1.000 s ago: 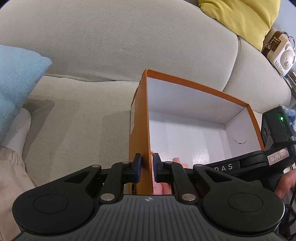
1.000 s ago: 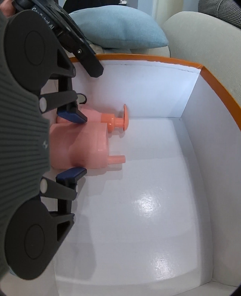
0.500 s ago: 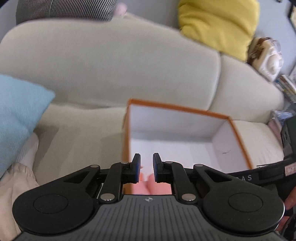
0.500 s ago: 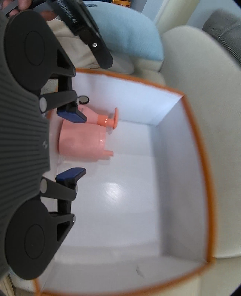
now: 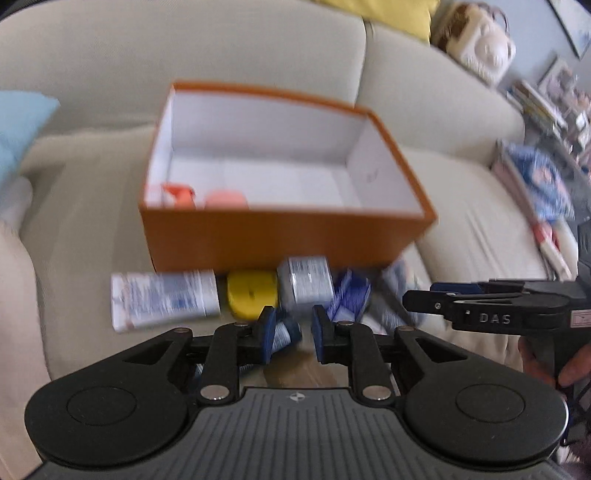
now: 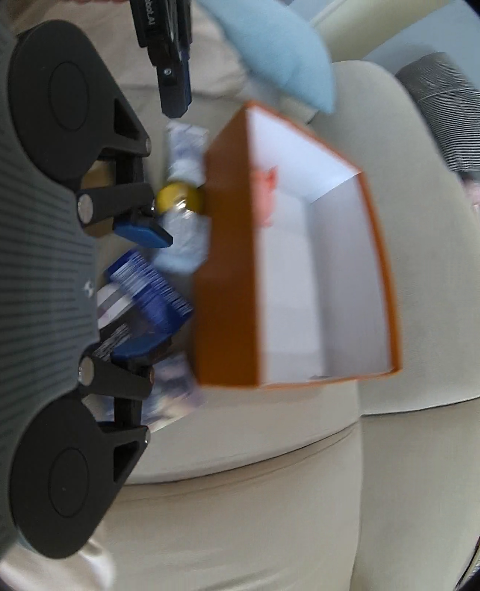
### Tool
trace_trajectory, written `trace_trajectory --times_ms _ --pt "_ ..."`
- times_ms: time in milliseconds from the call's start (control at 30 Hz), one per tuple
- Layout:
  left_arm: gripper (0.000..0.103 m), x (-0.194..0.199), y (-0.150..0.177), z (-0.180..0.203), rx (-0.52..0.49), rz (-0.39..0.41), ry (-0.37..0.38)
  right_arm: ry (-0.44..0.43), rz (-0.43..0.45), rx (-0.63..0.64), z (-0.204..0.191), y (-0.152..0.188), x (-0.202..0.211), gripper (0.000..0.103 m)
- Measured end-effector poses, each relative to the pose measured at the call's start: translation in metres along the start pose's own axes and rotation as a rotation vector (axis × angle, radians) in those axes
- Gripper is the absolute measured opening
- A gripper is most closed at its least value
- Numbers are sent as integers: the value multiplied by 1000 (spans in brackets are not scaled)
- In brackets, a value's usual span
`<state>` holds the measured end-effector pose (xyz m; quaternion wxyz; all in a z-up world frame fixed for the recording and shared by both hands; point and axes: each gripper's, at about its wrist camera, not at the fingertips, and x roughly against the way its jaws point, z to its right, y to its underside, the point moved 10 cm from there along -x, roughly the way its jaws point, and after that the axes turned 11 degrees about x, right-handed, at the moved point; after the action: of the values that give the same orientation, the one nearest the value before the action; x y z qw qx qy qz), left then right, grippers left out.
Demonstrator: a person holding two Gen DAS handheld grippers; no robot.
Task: Organize rigid objects
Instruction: 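Withdraw both grippers from the box toward the remaining items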
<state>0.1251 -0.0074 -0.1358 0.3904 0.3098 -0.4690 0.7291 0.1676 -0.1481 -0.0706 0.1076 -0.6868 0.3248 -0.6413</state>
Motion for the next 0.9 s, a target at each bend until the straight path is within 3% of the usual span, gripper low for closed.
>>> trace_trajectory --times_ms 267,367,500,633,833,900 --pt "28 -23 23 35 -109 -65 29 64 -138 112 21 49 -32 49" --pt "28 -37 30 47 -152 -97 20 29 -158 124 20 53 -46 49" --pt "28 -48 39 56 -176 -139 19 37 -175 232 14 48 -61 49" --pt "32 -62 45 68 -122 -197 53 53 -134 248 27 31 -54 49" --pt "33 -98 59 87 75 -318 19 111 -199 194 68 29 -49 48" --pt "42 -107 61 91 127 -315 -10 91 -181 143 75 29 -44 48"
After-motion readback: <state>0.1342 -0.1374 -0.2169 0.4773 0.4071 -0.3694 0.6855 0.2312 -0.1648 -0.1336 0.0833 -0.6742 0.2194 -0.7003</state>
